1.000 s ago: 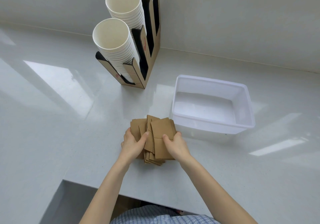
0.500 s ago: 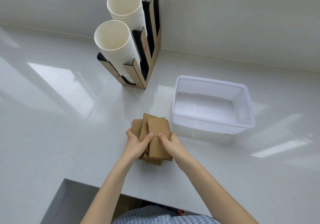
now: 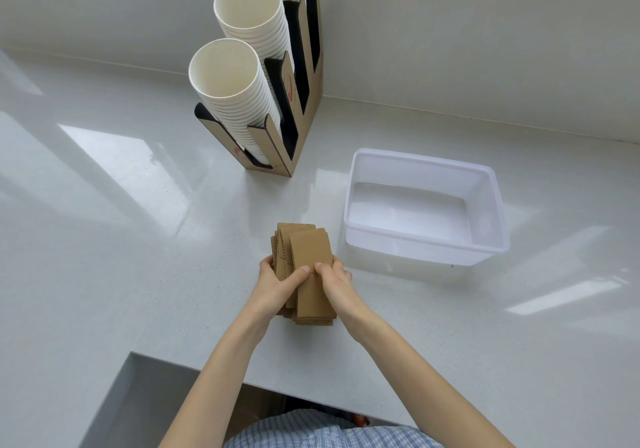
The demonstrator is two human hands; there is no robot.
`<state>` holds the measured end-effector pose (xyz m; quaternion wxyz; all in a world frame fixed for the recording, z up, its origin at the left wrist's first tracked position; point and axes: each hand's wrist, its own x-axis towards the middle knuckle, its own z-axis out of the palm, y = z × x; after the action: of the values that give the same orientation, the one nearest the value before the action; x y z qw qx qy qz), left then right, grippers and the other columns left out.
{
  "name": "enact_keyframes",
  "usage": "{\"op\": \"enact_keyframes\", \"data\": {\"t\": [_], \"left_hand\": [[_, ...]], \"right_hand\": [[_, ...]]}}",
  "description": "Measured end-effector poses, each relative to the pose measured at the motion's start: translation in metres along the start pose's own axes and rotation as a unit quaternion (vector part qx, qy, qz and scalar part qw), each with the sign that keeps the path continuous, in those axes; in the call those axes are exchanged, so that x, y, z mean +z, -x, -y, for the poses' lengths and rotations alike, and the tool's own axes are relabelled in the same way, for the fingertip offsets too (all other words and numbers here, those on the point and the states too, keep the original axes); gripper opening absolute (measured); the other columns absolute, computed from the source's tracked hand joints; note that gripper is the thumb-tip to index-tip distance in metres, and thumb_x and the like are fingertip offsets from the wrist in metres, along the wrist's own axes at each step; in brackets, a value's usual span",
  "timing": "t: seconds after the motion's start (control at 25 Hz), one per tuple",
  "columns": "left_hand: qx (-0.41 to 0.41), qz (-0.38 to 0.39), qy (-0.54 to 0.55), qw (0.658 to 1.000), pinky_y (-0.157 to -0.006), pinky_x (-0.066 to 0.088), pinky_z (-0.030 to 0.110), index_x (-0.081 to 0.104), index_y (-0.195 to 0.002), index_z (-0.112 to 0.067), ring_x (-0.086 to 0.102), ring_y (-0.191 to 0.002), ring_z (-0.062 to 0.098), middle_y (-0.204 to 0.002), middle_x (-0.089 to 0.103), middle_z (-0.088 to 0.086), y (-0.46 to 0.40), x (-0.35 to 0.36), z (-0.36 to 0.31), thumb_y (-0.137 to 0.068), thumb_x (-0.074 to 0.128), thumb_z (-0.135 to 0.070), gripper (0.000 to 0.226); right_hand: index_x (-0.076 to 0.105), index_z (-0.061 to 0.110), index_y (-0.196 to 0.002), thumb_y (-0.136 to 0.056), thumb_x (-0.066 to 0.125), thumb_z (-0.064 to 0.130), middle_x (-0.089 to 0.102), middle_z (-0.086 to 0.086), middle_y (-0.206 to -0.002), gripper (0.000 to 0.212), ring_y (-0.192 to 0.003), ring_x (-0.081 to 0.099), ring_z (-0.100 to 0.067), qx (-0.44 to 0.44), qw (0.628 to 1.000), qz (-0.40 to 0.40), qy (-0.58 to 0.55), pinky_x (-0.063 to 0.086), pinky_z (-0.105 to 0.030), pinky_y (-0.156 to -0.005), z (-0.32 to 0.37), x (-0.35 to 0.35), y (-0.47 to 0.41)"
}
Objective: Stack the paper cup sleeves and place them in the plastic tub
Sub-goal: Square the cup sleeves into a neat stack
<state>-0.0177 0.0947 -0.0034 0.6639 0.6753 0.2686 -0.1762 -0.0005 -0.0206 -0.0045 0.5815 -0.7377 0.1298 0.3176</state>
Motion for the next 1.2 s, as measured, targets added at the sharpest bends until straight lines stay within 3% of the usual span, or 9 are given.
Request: {"op": "enact_keyframes", "data": {"t": [0.16, 0.32, 0.52, 0.6, 0.72, 0.84, 0.96, 1.08, 1.2], "left_hand": [[-0.008, 0.027, 0.017, 0.999, -0.06, 0.046, 0.03, 0.035, -0.127, -0.011, 0.058, -0.093, 0.021, -0.123, 0.056, 0.01, 0.002, 0.002, 0.002, -0.084, 0.058, -0.023, 0.051], [0.003, 0.05, 0.023, 0.998, -0.06, 0.047, 0.028, 0.029, -0.129, -0.014, 0.06, -0.089, 0.014, -0.107, 0.058, -0.001, 0.006, 0.004, 0.002, -0.083, 0.061, -0.021, 0.057], [0.064, 0.038, -0.071, 0.995, -0.06, 0.052, 0.022, 0.025, -0.131, -0.017, 0.06, -0.092, 0.009, -0.103, 0.054, -0.009, 0.011, 0.007, 0.0, -0.08, 0.064, -0.019, 0.064], [0.108, 0.037, -0.129, 0.985, -0.07, 0.052, 0.025, 0.024, -0.131, -0.019, 0.058, -0.094, 0.01, -0.103, 0.054, -0.01, 0.013, 0.006, -0.004, -0.076, 0.067, -0.022, 0.07], [0.171, 0.058, -0.257, 0.949, -0.077, 0.053, 0.03, 0.023, -0.128, -0.029, 0.06, -0.094, 0.016, -0.106, 0.055, -0.009, 0.016, 0.005, -0.013, -0.063, 0.068, -0.036, 0.08], [0.224, 0.087, -0.35, 0.905, -0.067, 0.045, 0.022, 0.025, -0.128, -0.028, 0.057, -0.09, 0.017, -0.109, 0.054, -0.007, 0.017, 0.013, -0.022, -0.067, 0.068, -0.026, 0.074], [0.294, 0.112, -0.458, 0.832, -0.082, 0.044, 0.026, 0.026, -0.131, -0.026, 0.054, -0.1, 0.021, -0.116, 0.057, -0.002, 0.011, 0.028, -0.028, -0.067, 0.066, -0.029, 0.076], [0.308, 0.152, -0.556, 0.757, -0.097, 0.034, 0.029, 0.019, -0.138, -0.024, 0.045, -0.113, 0.023, -0.131, 0.049, 0.0, 0.006, 0.043, -0.023, -0.069, 0.061, -0.031, 0.081], [0.316, 0.177, -0.576, 0.733, -0.103, 0.024, 0.028, 0.014, -0.141, -0.023, 0.038, -0.121, 0.021, -0.141, 0.04, -0.003, 0.004, 0.053, -0.015, -0.072, 0.06, -0.03, 0.083]], "right_hand": [[0.008, 0.026, -0.146, -0.083, 0.03, 0.042, 0.028, -0.003, -0.147, 0.069, -0.126, 0.04, -0.019, -0.018, 0.999, 0.033, -0.02, 0.036, -0.037, -0.108, -0.005, -0.002, 0.0], [0.001, 0.026, -0.147, -0.091, 0.03, 0.036, 0.026, 0.0, -0.15, 0.063, -0.133, 0.035, -0.019, -0.032, 0.997, 0.054, -0.036, 0.031, -0.035, -0.111, -0.01, -0.006, 0.0], [0.019, 0.023, -0.141, -0.094, 0.038, 0.024, 0.046, 0.003, -0.129, 0.05, -0.109, 0.05, -0.007, -0.058, 0.995, 0.067, -0.048, 0.045, -0.015, -0.079, -0.014, -0.019, 0.012], [0.014, 0.021, -0.143, -0.093, 0.046, 0.02, 0.044, 0.004, -0.131, 0.059, -0.114, 0.049, -0.004, -0.089, 0.994, 0.054, -0.026, 0.044, -0.01, -0.085, -0.014, -0.03, 0.019], [0.001, 0.024, -0.146, -0.083, 0.064, 0.025, 0.024, 0.004, -0.149, 0.089, -0.138, 0.025, -0.009, -0.163, 0.984, 0.002, 0.073, 0.024, -0.02, -0.107, -0.014, -0.046, 0.028], [-0.005, 0.028, -0.145, -0.076, 0.071, 0.024, 0.017, 0.015, -0.141, 0.102, -0.133, 0.018, 0.001, -0.224, 0.96, -0.031, 0.164, 0.019, -0.018, -0.107, -0.013, -0.067, 0.039], [-0.002, 0.029, -0.145, -0.075, 0.072, 0.019, 0.015, 0.02, -0.135, 0.102, -0.124, 0.024, 0.006, -0.243, 0.949, -0.05, 0.196, 0.022, 0.003, -0.094, -0.018, -0.085, 0.045], [0.009, 0.028, -0.144, -0.075, 0.069, 0.014, 0.027, 0.021, -0.133, 0.093, -0.126, 0.035, -0.004, -0.235, 0.944, -0.061, 0.222, 0.027, -0.001, -0.091, -0.034, -0.093, 0.046], [0.022, 0.026, -0.141, -0.074, 0.068, 0.012, 0.038, 0.016, -0.128, 0.082, -0.12, 0.042, -0.007, -0.224, 0.947, -0.062, 0.222, 0.032, -0.002, -0.088, -0.05, -0.092, 0.048]]}}
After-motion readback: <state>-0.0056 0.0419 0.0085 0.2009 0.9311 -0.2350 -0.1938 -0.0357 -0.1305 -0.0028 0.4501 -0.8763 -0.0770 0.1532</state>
